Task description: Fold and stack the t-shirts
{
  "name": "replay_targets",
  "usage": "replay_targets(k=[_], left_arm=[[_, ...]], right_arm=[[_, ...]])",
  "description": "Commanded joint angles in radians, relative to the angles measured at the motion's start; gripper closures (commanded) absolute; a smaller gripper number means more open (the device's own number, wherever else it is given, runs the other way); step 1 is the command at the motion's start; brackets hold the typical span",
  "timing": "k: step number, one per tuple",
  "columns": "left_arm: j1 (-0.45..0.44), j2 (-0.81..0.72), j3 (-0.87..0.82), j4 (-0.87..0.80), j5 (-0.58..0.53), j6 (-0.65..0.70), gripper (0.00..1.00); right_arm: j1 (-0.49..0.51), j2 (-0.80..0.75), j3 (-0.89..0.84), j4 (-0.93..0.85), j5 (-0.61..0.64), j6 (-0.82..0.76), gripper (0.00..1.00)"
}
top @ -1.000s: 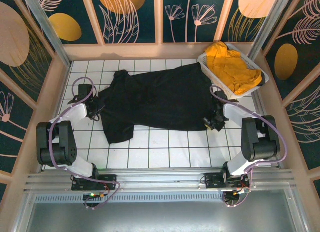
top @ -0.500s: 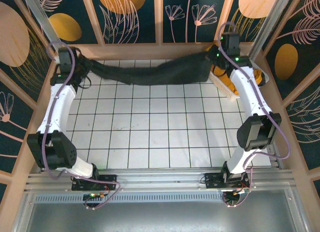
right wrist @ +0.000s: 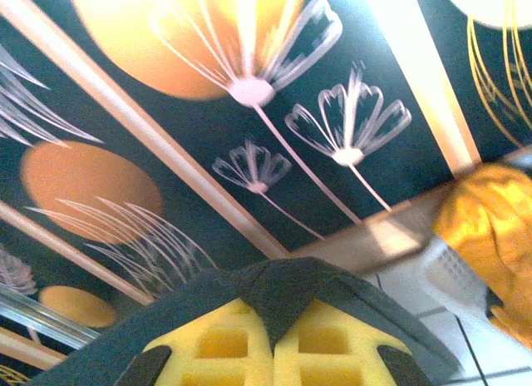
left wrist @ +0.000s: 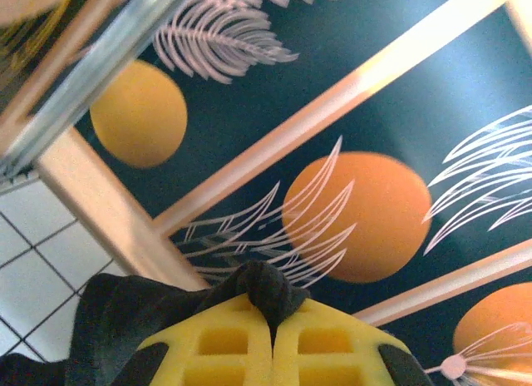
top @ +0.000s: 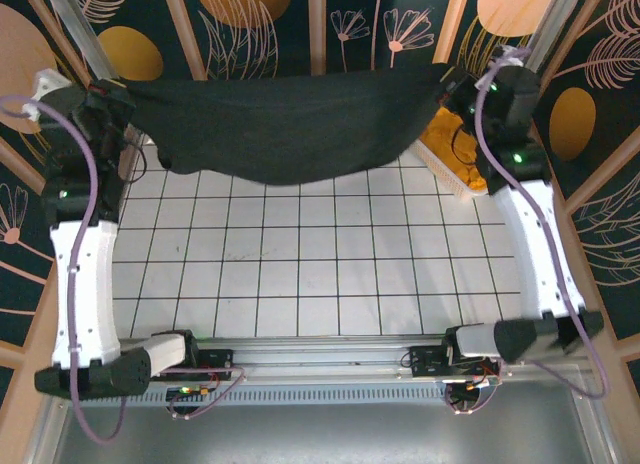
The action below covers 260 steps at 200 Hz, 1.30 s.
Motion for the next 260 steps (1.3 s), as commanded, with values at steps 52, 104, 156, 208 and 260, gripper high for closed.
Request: replay_targets(k=[52, 104, 156, 208, 260], left_arm=[[0.012, 0.138, 0.204, -0.070, -0.110, 0.002, 1.00], [0.071, 0.435, 0.394, -0.081, 0.033, 0.040, 1.00], [0.150, 0.713, 0.893, -0.141, 0.177, 0.059, 1.00], [0.175, 0.450, 0.714, -0.155, 0.077, 0.048, 1.00], [0.176, -0.036, -0.192, -0.122, 0.081, -0.069, 1.00]], right_arm=[[-0.015, 0.065, 0.029, 0.226, -0.042, 0.050, 1.00], [-0.015, 0.363, 0.245, 0.284, -0.176, 0.111, 1.00], [-0.028, 0.602, 0.654, 0.190, -0.229, 0.125, 1.00], [-0.062, 0.429, 0.479, 0.166, -0.161, 0.135, 1.00], [-0.057, 0.026, -0.318, 0.207, -0.146, 0.218, 1.00]])
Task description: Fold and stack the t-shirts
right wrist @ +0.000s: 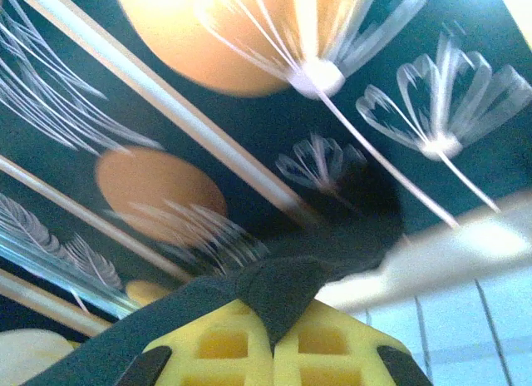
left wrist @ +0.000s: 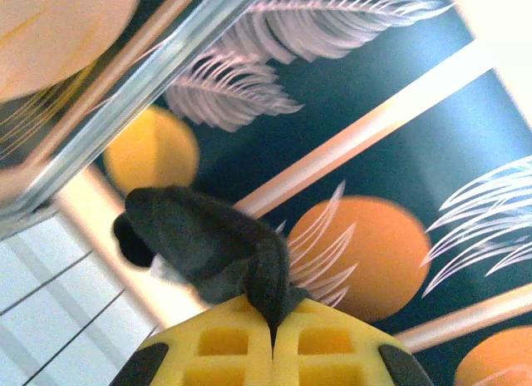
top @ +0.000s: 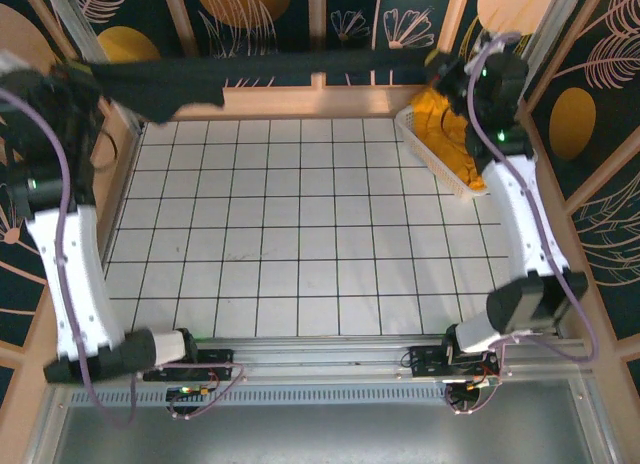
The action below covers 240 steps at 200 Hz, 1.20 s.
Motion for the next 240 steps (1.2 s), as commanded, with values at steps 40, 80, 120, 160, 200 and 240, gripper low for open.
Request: replay_targets(k=[40, 80, 120, 160, 200, 240], left_arm=[[0.018, -0.260, -0.873, 0.007, -0.009, -0.095, 0.63], [0.019, -0.213, -0.996, -0.041, -0.025, -0.037, 0.37], [0.015, -0.221, -1.038, -0.027, 0.034, -0.064, 0.48], [-0.056, -0.067, -1.064, 0.150, 0.175, -0.085, 0.66], [-0.098, 0.147, -0.970, 0.285, 0.154, -0.101, 0.74], [-0.098, 0.361, -0.914, 0.322, 0.141, -0.073, 0.75]], right_arm=[[-0.010, -0.219, -0.711, -0.086, 0.076, 0.107, 0.63], [-0.012, -0.118, -0.726, -0.227, 0.086, 0.023, 0.43], [0.004, -0.110, -0.701, -0.243, 0.133, -0.008, 0.44], [0.078, -0.005, -0.658, -0.106, 0.044, -0.029, 0.58], [0.145, 0.223, -0.535, -0.072, 0.036, -0.044, 0.67], [0.133, 0.423, -0.419, -0.224, 0.129, -0.006, 0.69]])
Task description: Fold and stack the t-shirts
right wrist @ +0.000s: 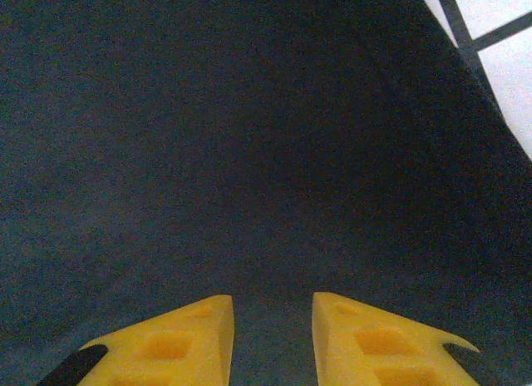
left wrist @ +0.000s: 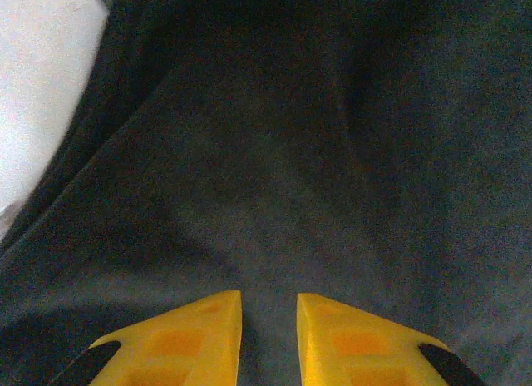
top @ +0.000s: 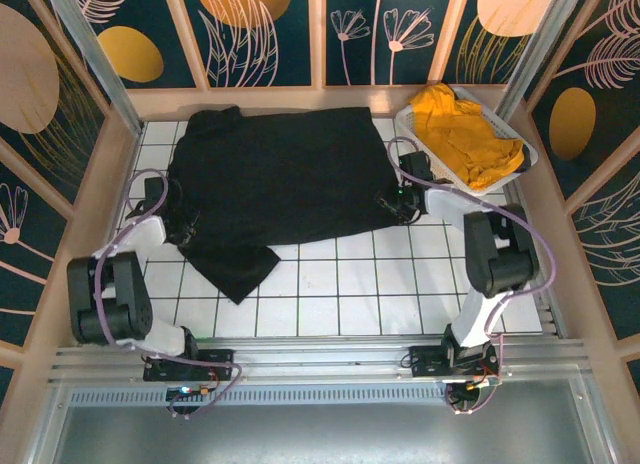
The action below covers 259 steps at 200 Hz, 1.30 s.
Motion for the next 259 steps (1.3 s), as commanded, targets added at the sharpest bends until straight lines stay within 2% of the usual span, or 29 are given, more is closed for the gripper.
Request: replay_targets(k=[1, 24, 44, 87, 139, 154, 179, 202, 228, 259], left_arm=[[-0.001, 0.092, 0.031, 0.053, -0.001, 0.014, 0.75], [-0.002, 0.127, 0.004, 0.064, 0.002, 0.038, 0.75], [-0.001, 0.132, -0.020, 0.044, 0.002, 0.075, 0.75], [-0.002, 0.116, -0.064, -0.024, 0.008, 0.139, 0.74], [0.001, 0.032, -0.097, -0.135, -0.106, 0.166, 0.72], [0.001, 0.020, -0.079, -0.169, -0.128, 0.172, 0.66], [0.000, -0.049, -0.040, -0.238, -0.182, 0.194, 0.47], [-0.008, -0.138, 0.001, -0.335, -0.198, 0.219, 0.46], [-0.091, -0.186, -0.026, -0.428, -0.137, 0.200, 0.50], [-0.331, -0.248, -0.105, -0.520, -0.102, 0.127, 0.53]], right_arm=[[-0.010, 0.085, 0.080, -0.125, 0.072, 0.018, 0.69], [-0.011, 0.129, 0.105, -0.295, 0.140, 0.047, 0.69], [-0.010, 0.111, 0.045, -0.386, 0.150, 0.069, 0.70], [-0.022, -0.074, -0.182, -0.423, 0.121, 0.114, 0.69], [-0.042, -0.090, -0.172, -0.377, 0.091, 0.104, 0.67], [-0.042, -0.076, -0.136, -0.379, 0.103, 0.090, 0.66], [-0.038, -0.105, -0.098, -0.379, 0.119, 0.062, 0.61], [-0.023, -0.200, -0.087, -0.374, 0.168, 0.021, 0.54], [-0.015, -0.288, -0.095, -0.365, 0.161, -0.009, 0.50], [0.033, -0.345, -0.102, -0.340, 0.110, -0.050, 0.48]])
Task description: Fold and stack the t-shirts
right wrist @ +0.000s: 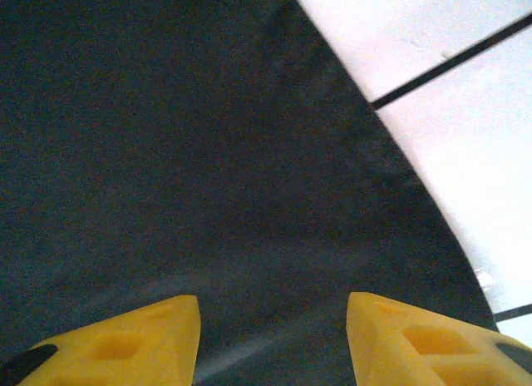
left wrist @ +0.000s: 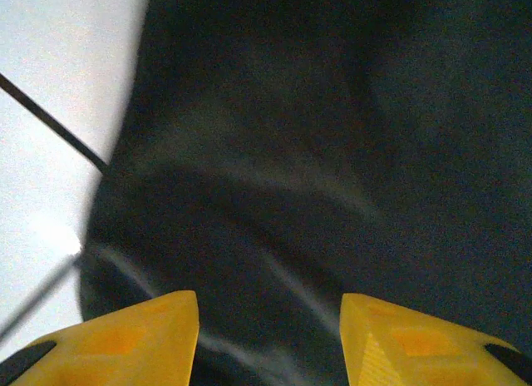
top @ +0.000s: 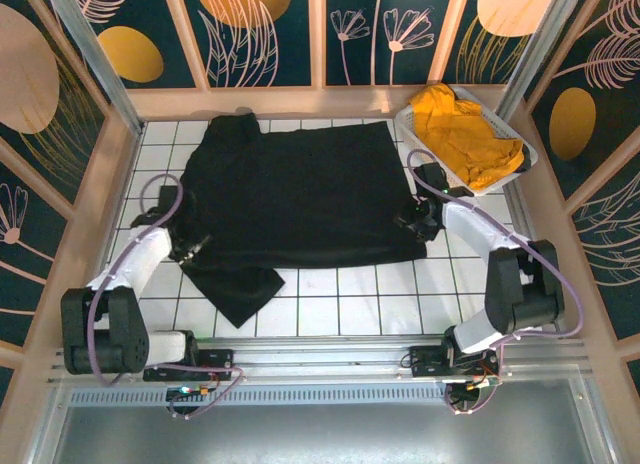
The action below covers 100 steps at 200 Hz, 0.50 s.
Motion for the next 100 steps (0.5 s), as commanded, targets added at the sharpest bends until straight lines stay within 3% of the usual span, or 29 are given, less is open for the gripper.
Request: replay_targets(k=[1, 40, 73, 100], left_arm=[[-0.150, -0.036, -0.062, -0.165, 0.037, -0.052, 0.53], [-0.320, -0.099, -0.089, -0.305, 0.065, -0.061, 0.57], [-0.545, -0.124, -0.131, -0.355, 0.115, -0.127, 0.54], [-0.598, -0.169, -0.188, -0.336, 0.140, -0.193, 0.53]], right_arm=[[0.040, -0.042, 0.014, 0.003, -0.025, -0.052, 0.48], [0.061, -0.075, 0.016, 0.017, -0.054, -0.070, 0.46], [0.060, -0.063, 0.029, 0.011, -0.056, -0.085, 0.46], [0.059, -0.065, 0.013, 0.022, -0.086, -0.087, 0.46]])
